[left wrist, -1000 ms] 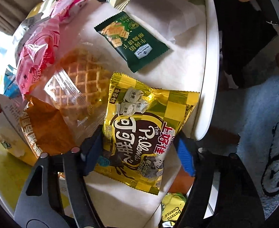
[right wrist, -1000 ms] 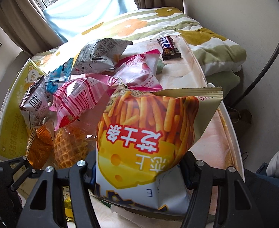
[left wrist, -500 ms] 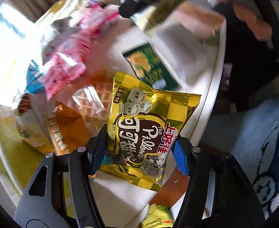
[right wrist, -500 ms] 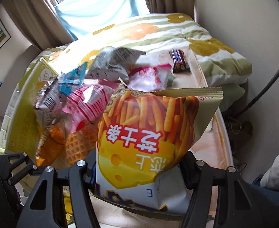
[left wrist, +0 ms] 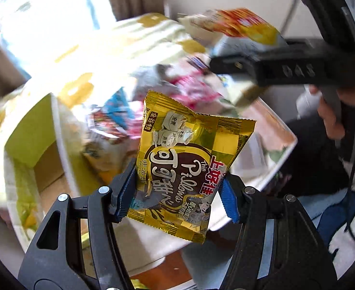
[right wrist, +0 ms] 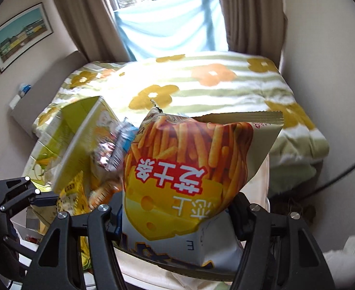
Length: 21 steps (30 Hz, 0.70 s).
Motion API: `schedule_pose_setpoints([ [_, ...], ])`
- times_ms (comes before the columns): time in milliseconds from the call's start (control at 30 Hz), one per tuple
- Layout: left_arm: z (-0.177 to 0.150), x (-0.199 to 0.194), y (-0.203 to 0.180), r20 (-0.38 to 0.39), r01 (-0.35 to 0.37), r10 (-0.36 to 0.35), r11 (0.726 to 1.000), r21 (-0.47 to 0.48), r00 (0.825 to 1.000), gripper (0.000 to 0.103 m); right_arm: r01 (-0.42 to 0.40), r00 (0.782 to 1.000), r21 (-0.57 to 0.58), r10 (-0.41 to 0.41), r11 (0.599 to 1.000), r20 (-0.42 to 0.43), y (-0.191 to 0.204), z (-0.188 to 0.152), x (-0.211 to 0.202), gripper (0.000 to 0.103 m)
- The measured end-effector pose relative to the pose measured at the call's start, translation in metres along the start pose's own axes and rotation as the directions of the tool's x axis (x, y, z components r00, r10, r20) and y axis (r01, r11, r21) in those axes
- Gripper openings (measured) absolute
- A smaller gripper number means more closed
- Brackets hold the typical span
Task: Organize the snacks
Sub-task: 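Carry both packs into the cardboard box and open both grippers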
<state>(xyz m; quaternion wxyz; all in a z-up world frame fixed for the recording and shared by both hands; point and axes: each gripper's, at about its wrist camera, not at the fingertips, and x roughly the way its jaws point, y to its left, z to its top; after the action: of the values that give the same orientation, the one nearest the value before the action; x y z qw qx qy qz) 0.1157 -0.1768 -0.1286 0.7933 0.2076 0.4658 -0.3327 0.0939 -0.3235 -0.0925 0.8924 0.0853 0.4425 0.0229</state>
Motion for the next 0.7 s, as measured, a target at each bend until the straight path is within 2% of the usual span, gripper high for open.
schedule_pose_setpoints([
  [100,0.002,-0.016,0.033,0.030,-0.046,0.049,0.995,-0.086,0.998,0.058,-0.019,0.999,-0.031,0.020,0.999,0.026,0.020,0.013,0.001,0.060],
  [233,-0.001,-0.039,0.089,0.056,-0.114,0.127,0.974,-0.196,0.990,0.058,-0.047,0.998,-0.067,0.050,0.997,0.042,0.052,0.029,0.008,0.060],
  [400,-0.006,-0.043,0.159,0.024,-0.179,0.194,0.939,-0.294,0.981,0.058,-0.082,0.995,-0.103,0.086,0.991,0.040,0.100,0.047,0.027,0.060],
  [533,-0.016,-0.033,0.210,-0.022,-0.194,0.198,0.923,-0.333,0.980,0.058,-0.110,0.993,-0.121,0.113,0.987,0.021,0.139,0.061,0.053,0.060],
  [700,-0.027,-0.005,0.260,-0.082,-0.173,0.153,0.913,-0.368,0.985,0.058,-0.127,0.992,-0.142,0.127,0.982,-0.008,0.185,0.073,0.085,0.060],
])
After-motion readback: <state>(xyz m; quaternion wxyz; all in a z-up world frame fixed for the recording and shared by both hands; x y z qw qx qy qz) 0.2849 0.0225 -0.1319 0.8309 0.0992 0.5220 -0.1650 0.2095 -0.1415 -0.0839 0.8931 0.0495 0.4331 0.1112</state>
